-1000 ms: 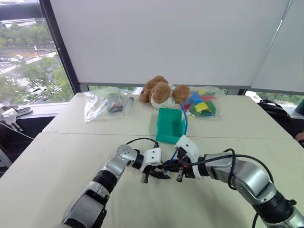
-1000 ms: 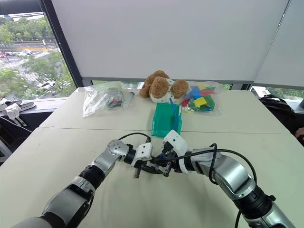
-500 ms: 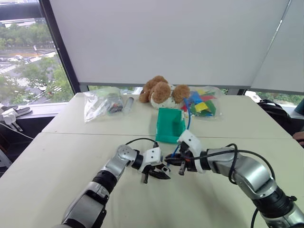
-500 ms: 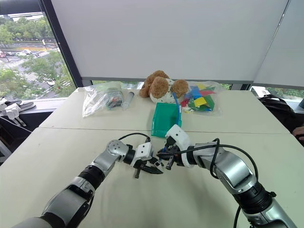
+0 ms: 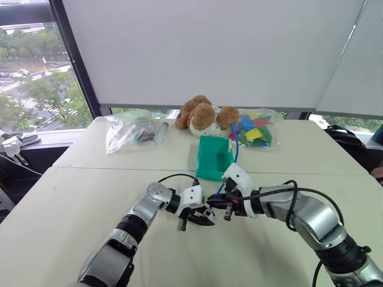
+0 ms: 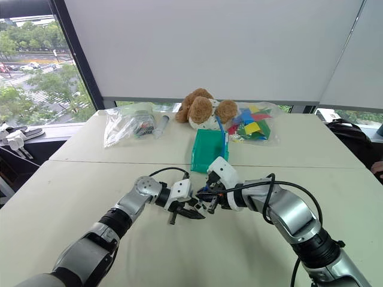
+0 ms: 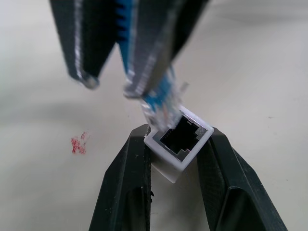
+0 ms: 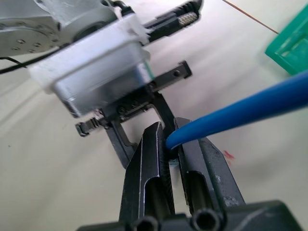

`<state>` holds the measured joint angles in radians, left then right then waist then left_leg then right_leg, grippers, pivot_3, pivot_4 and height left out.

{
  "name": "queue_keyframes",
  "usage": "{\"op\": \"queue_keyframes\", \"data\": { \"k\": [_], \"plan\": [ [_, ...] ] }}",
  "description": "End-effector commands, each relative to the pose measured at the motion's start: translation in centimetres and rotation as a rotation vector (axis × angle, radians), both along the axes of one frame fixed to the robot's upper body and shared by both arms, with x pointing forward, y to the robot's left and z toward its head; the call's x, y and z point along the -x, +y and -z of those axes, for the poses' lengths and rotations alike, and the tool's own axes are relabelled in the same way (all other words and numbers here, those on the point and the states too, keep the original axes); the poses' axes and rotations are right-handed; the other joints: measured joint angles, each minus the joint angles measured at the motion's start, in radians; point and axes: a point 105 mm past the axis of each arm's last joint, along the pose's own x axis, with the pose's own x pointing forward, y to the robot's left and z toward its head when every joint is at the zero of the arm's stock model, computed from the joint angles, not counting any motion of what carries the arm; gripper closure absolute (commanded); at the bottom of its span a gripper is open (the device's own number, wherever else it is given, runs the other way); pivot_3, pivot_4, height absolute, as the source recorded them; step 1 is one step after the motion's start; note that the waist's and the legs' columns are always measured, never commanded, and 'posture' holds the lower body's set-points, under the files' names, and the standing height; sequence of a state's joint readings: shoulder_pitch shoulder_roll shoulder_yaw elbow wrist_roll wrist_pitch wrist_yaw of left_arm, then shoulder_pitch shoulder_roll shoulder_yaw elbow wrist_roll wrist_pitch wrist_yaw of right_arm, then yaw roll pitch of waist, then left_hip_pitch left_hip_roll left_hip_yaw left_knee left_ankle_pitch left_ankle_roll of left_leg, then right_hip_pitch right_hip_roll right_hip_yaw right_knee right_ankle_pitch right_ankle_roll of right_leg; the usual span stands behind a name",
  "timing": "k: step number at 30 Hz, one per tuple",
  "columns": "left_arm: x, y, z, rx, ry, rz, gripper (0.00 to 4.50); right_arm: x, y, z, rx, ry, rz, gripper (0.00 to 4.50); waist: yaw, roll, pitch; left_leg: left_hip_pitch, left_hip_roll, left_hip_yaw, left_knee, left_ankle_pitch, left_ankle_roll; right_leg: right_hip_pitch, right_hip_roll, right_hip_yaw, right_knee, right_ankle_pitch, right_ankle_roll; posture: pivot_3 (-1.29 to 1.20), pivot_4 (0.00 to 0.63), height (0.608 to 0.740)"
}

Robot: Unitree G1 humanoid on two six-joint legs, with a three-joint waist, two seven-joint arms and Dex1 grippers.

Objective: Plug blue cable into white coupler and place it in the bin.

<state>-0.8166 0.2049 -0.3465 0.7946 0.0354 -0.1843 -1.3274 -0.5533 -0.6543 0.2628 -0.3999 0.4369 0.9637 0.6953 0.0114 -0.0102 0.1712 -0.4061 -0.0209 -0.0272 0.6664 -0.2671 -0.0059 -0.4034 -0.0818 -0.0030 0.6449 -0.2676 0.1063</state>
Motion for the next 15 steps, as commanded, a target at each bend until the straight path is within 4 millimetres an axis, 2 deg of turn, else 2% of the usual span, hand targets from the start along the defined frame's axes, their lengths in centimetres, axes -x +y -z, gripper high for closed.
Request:
{"op": "queue_keyframes", "data": {
  "k": [1, 15],
  "plan": [
    [1.4, 1.0, 3.7, -0.107, 0.111, 0.0, 3.76, 0.6, 0.7, -0.8, -0.015, -0.032, -0.033, 4.5, 0.0, 0.0, 0.0, 0.0, 0.0, 0.0, 0.0, 0.0, 0.0, 0.0, 0.0, 0.0, 0.0, 0.0, 0.0, 0.0, 0.15, 0.74],
    [1.5, 1.0, 3.8, -0.111, 0.109, 0.003, 3.76, 0.3, 0.3, 0.6, 0.035, -0.031, -0.021, 4.5, 0.0, 0.0, 0.0, 0.0, 0.0, 0.0, 0.0, 0.0, 0.0, 0.0, 0.0, 0.0, 0.0, 0.0, 0.0, 0.0, 0.15, 0.74]
  ]
}}
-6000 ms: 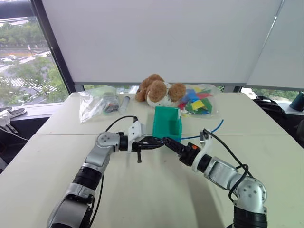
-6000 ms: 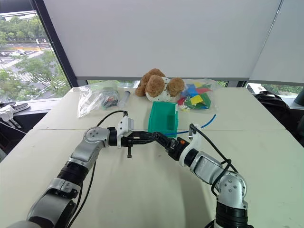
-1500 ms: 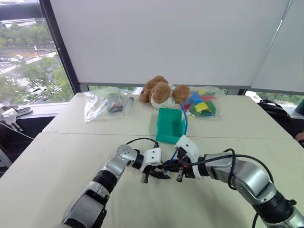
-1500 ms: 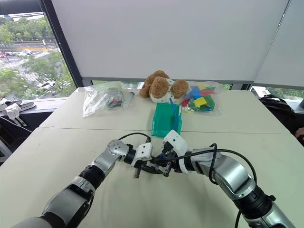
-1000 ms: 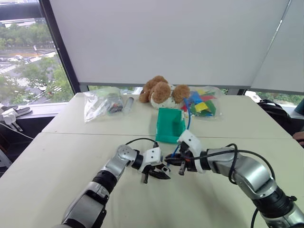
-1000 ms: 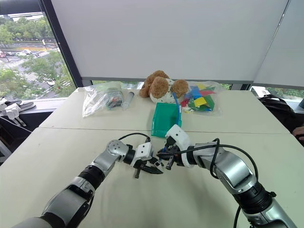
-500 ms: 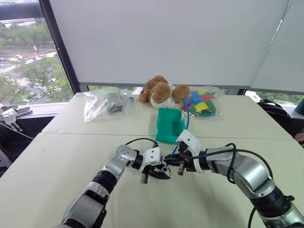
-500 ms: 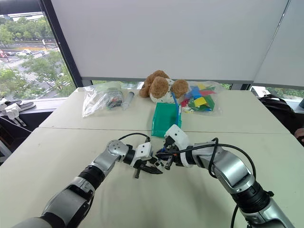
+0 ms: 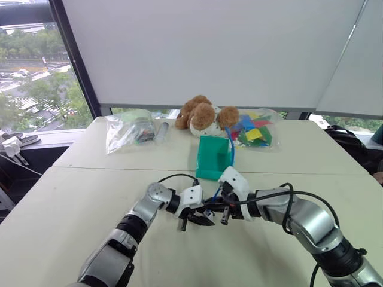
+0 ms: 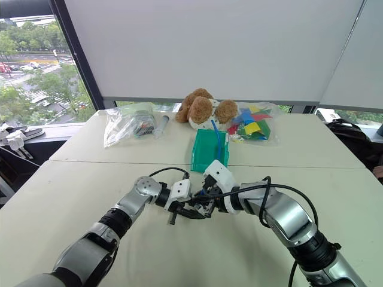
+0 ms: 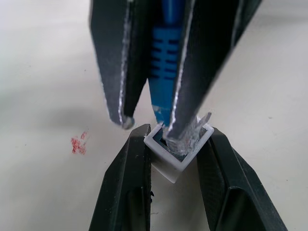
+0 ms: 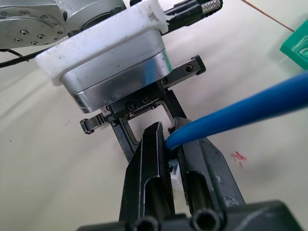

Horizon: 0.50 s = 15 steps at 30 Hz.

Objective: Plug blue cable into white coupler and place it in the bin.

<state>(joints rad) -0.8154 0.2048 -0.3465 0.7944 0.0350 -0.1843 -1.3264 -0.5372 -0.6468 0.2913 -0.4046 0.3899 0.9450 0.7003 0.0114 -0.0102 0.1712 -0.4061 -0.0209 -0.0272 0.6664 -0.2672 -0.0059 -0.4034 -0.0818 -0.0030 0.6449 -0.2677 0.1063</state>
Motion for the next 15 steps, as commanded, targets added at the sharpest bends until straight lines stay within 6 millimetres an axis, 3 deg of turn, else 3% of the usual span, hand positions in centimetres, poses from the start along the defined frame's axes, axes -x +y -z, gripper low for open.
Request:
{"op": "queue_keyframes", "data": {
  "k": [1, 15],
  "plan": [
    [1.49, 0.97, 3.76, -0.112, 0.109, 0.004, 3.76, 0.09, 0.1, -0.16, 0.01, -0.023, -0.015, 4.5, 0.0, 0.0, 0.0, 0.0, 0.0, 0.0, 0.0, 0.0, 0.0, 0.0, 0.0, 0.0, 0.0, 0.0, 0.0, 0.0, 0.15, 0.74],
    [1.59, 0.97, 3.92, -0.117, 0.104, 0.008, 3.76, 0.31, -0.15, -0.17, 0.111, -0.059, -0.075, 4.5, 0.0, 0.0, 0.0, 0.0, 0.0, 0.0, 0.0, 0.0, 0.0, 0.0, 0.0, 0.0, 0.0, 0.0, 0.0, 0.0, 0.15, 0.74]
  ]
}}
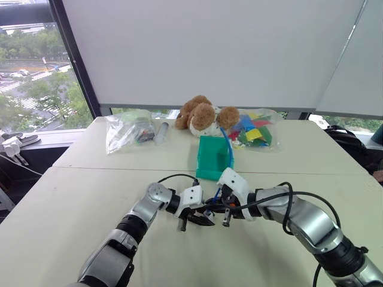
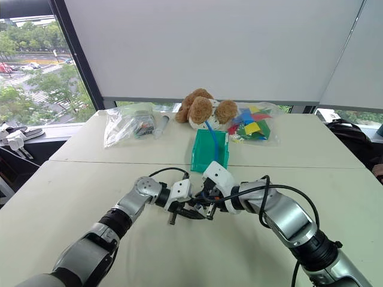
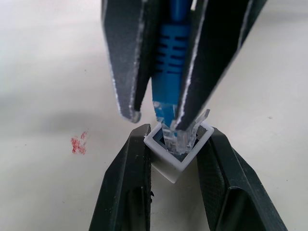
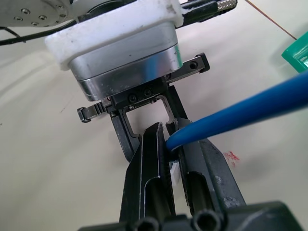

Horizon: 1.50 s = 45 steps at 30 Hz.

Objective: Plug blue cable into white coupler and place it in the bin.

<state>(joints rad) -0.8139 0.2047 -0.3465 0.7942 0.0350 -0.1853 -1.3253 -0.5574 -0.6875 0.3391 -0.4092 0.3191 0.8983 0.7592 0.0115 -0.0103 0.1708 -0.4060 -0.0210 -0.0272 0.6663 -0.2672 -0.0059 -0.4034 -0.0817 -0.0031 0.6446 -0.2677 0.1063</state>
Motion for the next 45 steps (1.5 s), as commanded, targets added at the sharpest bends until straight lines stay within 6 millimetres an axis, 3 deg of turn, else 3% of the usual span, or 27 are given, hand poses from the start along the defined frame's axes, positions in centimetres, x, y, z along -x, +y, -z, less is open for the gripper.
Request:
{"op": "queue_keyframes", "data": {
  "k": [1, 24, 45],
  "plan": [
    [1.6, 1.0, 3.9, -0.118, 0.104, 0.009, 3.76, 0.2, 0.0, -0.3, 0.031, -0.011, -0.022, 4.5, 0.0, 0.0, 0.0, 0.0, 0.0, 0.0, 0.0, 0.0, 0.0, 0.0, 0.0, 0.0, 0.0, 0.0, 0.0, 0.0, 0.15, 0.74],
    [1.7, 0.7, 4.2, -0.112, 0.096, 0.007, 3.76, 0.3, 0.4, -1.2, 0.065, 0.011, -0.048, 4.5, 0.002, 0.0, 0.0, 0.0, 0.0, 0.0, 0.0, 0.0, 0.0, 0.0, -0.001, 0.0, -0.001, 0.0, 0.0, 0.0, 0.15, 0.74],
    [1.7, 0.9, 4.4, -0.118, 0.09, 0.003, 3.76, -0.3, 0.8, -0.2, 0.146, 0.002, -0.011, 4.5, 0.001, 0.0, -0.009, 0.0, 0.0, 0.0, 0.0, 0.0, 0.0, 0.0, -0.001, 0.0, -0.002, 0.0, 0.0, 0.0, 0.15, 0.74]
  ]
}}
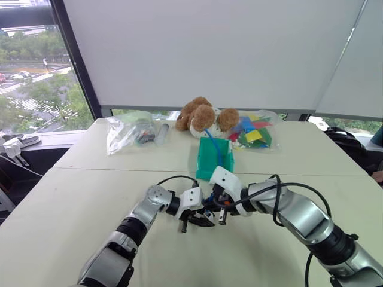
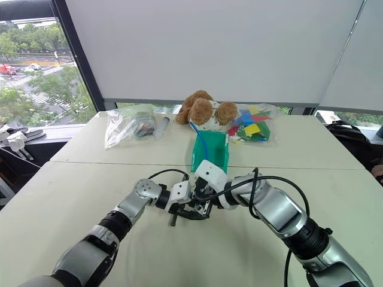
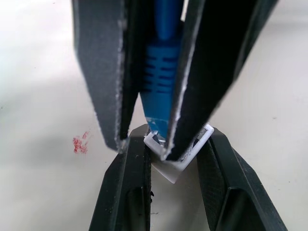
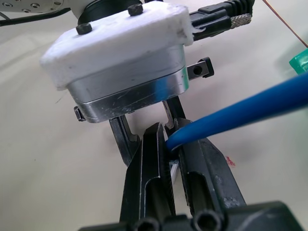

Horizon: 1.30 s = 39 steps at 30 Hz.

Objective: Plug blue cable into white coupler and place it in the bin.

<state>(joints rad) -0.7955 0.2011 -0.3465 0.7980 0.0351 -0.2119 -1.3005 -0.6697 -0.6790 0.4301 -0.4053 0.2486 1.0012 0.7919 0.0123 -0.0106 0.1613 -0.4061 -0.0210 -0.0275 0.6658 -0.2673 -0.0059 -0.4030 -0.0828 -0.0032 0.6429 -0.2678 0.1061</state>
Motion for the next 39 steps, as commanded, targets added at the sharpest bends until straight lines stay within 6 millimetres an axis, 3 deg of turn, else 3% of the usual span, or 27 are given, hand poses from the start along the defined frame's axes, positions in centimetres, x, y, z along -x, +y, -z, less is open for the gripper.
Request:
{"op": "queue_keyframes", "data": {
  "k": [1, 39],
  "plan": [
    [1.6, 0.9, 4.0, -0.133, 0.101, 0.017, 3.76, 0.1, -0.2, 0.0, 0.035, 0.0, 0.01, 4.5, 0.0, 0.0, 0.0, 0.0, 0.0, 0.0, 0.0, 0.0, 0.0, 0.0, 0.0, 0.0, 0.0, 0.0, 0.0, 0.0, 0.15, 0.74],
    [1.5, 0.8, 3.8, -0.129, 0.096, 0.015, 3.76, 0.5, 0.2, 1.4, 0.078, 0.123, 0.135, 4.5, -0.001, 0.0, -0.003, 0.0, 0.0, 0.0, -0.001, 0.0, 0.0, 0.001, -0.004, -0.001, -0.003, 0.0, 0.0, 0.0, 0.15, 0.74]
  ]
}}
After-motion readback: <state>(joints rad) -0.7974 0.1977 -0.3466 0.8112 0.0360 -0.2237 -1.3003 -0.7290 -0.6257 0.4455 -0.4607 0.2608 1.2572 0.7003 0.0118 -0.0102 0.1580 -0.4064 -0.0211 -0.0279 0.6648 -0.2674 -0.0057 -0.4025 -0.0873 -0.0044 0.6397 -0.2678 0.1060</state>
